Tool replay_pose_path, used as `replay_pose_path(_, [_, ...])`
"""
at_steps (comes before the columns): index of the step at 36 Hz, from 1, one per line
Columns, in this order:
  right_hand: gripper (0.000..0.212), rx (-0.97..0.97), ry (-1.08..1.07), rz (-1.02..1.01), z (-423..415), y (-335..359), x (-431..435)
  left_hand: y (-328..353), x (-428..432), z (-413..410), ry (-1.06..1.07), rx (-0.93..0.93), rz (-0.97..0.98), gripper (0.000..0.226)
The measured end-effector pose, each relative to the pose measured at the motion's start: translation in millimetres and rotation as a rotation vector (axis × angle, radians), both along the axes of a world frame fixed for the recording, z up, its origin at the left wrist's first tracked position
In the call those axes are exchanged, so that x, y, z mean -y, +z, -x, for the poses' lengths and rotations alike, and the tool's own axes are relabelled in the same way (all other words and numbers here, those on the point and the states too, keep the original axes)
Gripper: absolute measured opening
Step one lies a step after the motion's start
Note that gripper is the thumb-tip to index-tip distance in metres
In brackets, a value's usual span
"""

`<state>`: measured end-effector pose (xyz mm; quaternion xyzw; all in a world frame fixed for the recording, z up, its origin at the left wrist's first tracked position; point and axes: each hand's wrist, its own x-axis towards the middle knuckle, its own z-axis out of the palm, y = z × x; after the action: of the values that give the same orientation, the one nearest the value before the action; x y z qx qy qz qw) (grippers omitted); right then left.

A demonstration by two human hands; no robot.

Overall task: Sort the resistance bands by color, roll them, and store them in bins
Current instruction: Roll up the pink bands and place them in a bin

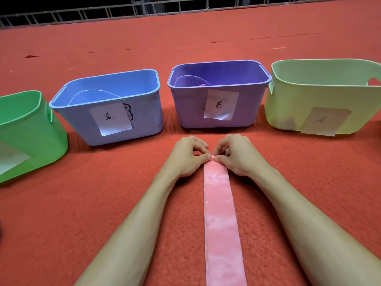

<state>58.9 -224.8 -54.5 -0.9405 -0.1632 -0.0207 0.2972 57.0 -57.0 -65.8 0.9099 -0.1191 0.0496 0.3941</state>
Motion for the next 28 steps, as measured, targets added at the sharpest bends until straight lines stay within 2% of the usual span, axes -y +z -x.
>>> replay_pose_path(7, [0.006, 0.002, 0.025, -0.04, 0.9, 2.7, 4.1, 1.3, 3.0, 2.6, -0.023, 0.027, 0.0, 0.005])
replay_pose_path(13, [0.003, -0.039, 0.008, -0.168, 1.0, 2.0, 7.4, 0.8, 3.1, 3.9, -0.035, 0.044, -0.001, 0.006])
replay_pose_path(18, [0.003, -0.055, -0.004, -0.103, 0.5, 2.4, 6.1, -0.2, 1.5, 2.9, -0.053, 0.012, 0.027, 0.01])
replay_pose_path(22, [0.003, -0.072, 0.017, -0.081, 0.2, 3.3, 5.4, -0.5, -0.5, 1.4, -0.063, -0.024, 0.051, 0.023])
replay_pose_path(28, [0.009, -0.076, 0.034, -0.091, 1.7, 3.8, 4.2, 4.5, -2.6, 1.7, -0.051, -0.08, 0.086, 0.009])
